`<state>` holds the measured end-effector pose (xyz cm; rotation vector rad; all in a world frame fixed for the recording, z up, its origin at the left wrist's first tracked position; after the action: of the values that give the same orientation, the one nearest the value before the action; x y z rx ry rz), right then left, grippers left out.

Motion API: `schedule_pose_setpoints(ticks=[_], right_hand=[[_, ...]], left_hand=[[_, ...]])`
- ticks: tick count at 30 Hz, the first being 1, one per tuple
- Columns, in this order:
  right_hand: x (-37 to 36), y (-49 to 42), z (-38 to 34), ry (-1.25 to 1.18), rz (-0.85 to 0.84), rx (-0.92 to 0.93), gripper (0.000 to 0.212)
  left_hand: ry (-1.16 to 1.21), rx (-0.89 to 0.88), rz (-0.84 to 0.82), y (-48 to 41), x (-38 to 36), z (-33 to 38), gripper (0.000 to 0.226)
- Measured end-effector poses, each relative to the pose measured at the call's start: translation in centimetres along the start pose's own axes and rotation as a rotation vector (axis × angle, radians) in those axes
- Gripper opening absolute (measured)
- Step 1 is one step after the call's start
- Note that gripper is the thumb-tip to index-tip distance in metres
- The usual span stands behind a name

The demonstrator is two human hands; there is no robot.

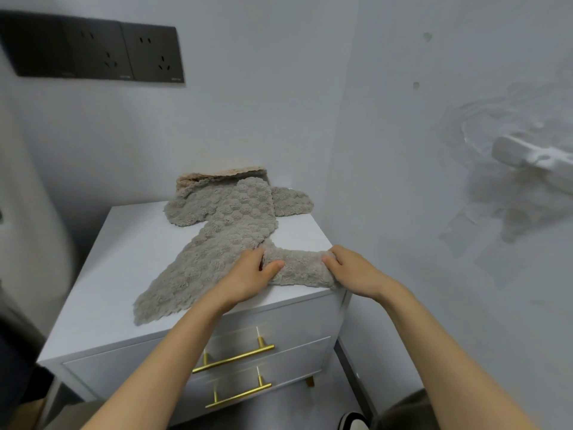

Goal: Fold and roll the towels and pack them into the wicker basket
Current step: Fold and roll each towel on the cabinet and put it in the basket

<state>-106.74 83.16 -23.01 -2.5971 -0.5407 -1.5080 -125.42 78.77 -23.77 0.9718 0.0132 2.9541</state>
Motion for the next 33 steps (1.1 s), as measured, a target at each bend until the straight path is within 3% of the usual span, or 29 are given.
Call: schedule_pose_setpoints(ticks=[3,6,8,10,14,20,23,27,33], right_hand=[[0.5,1.2,-0.5,-0.066,0.046,0.024,0.022],[1.1,2.4,-1.1,-0.174,0.079,0.021,0.019],[1.3,3.4,-1.4,-0.272,0.092,0.001,0.022],[1.7,4.6,-1.7,-0.346,0.126,-0.004,0.022],[3.3,7.2,-2.8,-0.423,0.193,0.036,0.022],[6.2,12.8,-3.6,-0.394,0.134,0.057,0.022],[7.3,16.2,-3.5,-0.369,0.098,0.057,0.027],[7.6,20.1,-2.8,-0.367,0.058,0.028,0.028],[6.9,25.3,0.9,-0.468,0.094,-0.04,0.025]], left_hand=[[0.162,-0.022,0.004,1.5,0.2,1.3,0.017],[0.358,0.038,-0.012,2.5,0.5,1.6,0.035],[0.492,0.051,0.002,3.4,0.8,1.9,0.03],[0.58,0.068,0.015,4.3,1.1,2.2,0.035],[0.691,0.037,0.018,6.1,1.3,3.2,0.067],[0.678,-0.086,0.02,8.5,1.2,7.3,0.045],[0.62,-0.122,-0.026,9.3,0.5,9.4,0.052],[0.489,-0.178,-0.153,10.7,-1.7,12.2,0.082],[0.46,-0.224,-0.275,13.2,-6.4,16.0,0.048]])
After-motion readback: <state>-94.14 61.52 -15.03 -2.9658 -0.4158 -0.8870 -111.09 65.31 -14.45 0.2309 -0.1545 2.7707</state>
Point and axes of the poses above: each hand's wrist, its own y-axis away from the middle knuckle, its own x-axis out of the back of the hand, z = x × y, the point moved 4 cm from there along -y, towards the middle knuckle, and after that the axes turned 3 degrees about y, right-handed, at the moved point
